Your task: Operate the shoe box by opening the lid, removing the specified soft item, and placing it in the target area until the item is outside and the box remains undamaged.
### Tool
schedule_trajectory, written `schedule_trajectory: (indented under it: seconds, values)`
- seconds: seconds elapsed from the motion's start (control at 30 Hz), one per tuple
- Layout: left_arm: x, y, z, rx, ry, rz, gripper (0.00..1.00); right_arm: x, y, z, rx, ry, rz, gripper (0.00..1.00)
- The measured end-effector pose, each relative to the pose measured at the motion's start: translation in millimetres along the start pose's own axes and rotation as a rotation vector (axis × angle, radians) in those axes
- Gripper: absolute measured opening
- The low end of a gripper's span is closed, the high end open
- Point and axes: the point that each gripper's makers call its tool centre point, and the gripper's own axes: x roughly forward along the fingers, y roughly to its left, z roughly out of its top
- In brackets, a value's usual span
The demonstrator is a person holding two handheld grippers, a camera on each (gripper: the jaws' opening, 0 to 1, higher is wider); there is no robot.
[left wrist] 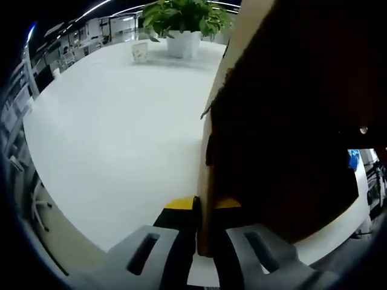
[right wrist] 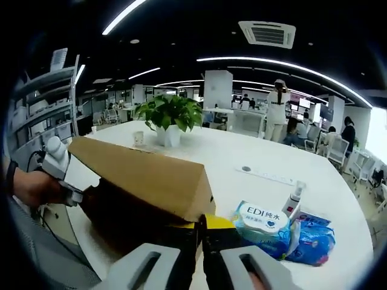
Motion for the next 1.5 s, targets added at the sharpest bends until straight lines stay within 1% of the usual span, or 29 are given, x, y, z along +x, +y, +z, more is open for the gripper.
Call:
schedule_trajectory:
  seconds: [0.1, 0.4, 0.47, 0.5, 0.53, 0.63, 0.67, 0.77, 0.97, 1.03, 1.1, 1.3, 1.37, 1.4, 1.47, 1.5]
  values:
    - [-0.9, -1.9, -0.8, -0.031, -0.006, -0.022, 0.06, -0.8, -1.1, -3.2, 0.006, 0.002, -0.004, 0.0]
    - [1.0, -1.9, -0.3, -0.038, -0.002, -0.038, 0.07, -3.2, 1.4, -6.2, 0.005, 0.001, 0.0, 0.0]
    - [-0.2, -2.7, -0.9, -0.067, 0.006, -0.053, 0.08, -4.4, 2.1, -6.8, 0.008, 0.0, 0.001, 0.0]
    - [-0.5, -4.0, -1.6, -0.099, 0.01, -0.063, 0.09, -4.3, 1.7, -7.2, 0.009, 0.0, 0.0, 0.0]
    - [1.0, -2.3, -1.2, -0.108, 0.012, -0.071, 0.09, -4.8, 2.0, -8.0, 0.01, 0.001, 0.001, 0.0]
    - [0.3, -4.2, -1.1, -0.096, 0.02, -0.094, 0.1, -6.3, 2.8, -9.5, 0.01, 0.002, 0.003, 0.0]
    - [0.4, -4.7, -1.8, -0.096, 0.026, -0.112, 0.11, -6.6, 2.6, -10.3, 0.01, 0.003, 0.002, 0.0]
    - [-2.7, -6.2, -3.9, -0.091, 0.037, -0.14, 0.12, -7.2, 3.3, -13.1, 0.014, 0.007, 0.004, 0.0]
    - [-12.1, -6.5, -4.7, -0.088, 0.04, -0.162, 0.12, -8.4, 4.3, -16.5, 0.034, 0.011, 0.01, 0.0]
    - [-17.6, -7.6, -0.7, -0.039, 0.03, -0.16, 0.11, -8.9, 4.3, -16.8, 0.037, 0.011, 0.011, 0.0]
    - [-22.2, -8.9, 4.0, -0.018, 0.02, -0.162, 0.11, -8.8, 4.9, -18.0, 0.036, 0.015, 0.012, 0.0]
    - [-35.4, -10.1, 17.6, -0.022, -0.019, -0.176, 0.11, -8.2, 5.5, -25.5, 0.042, 0.033, 0.014, 0.0]
    - [-39.2, -10.1, 20.2, -0.021, -0.026, -0.18, 0.11, -8.1, 6.0, -27.7, 0.044, 0.039, 0.015, 0.0]
    - [-40.4, -10.2, 21.2, -0.02, -0.029, -0.182, 0.11, -8.1, 5.4, -30.9, 0.042, 0.053, 0.013, 0.0]
    - [-42.8, -9.6, 23.3, -0.003, -0.035, -0.182, 0.1, -7.4, 10.0, -32.6, 0.08, 0.049, 0.035, 0.0]
    - [-44.4, -10.3, 22.0, -0.005, -0.028, -0.181, 0.1, -7.3, 11.1, -33.3, 0.068, 0.052, 0.034, 0.0]
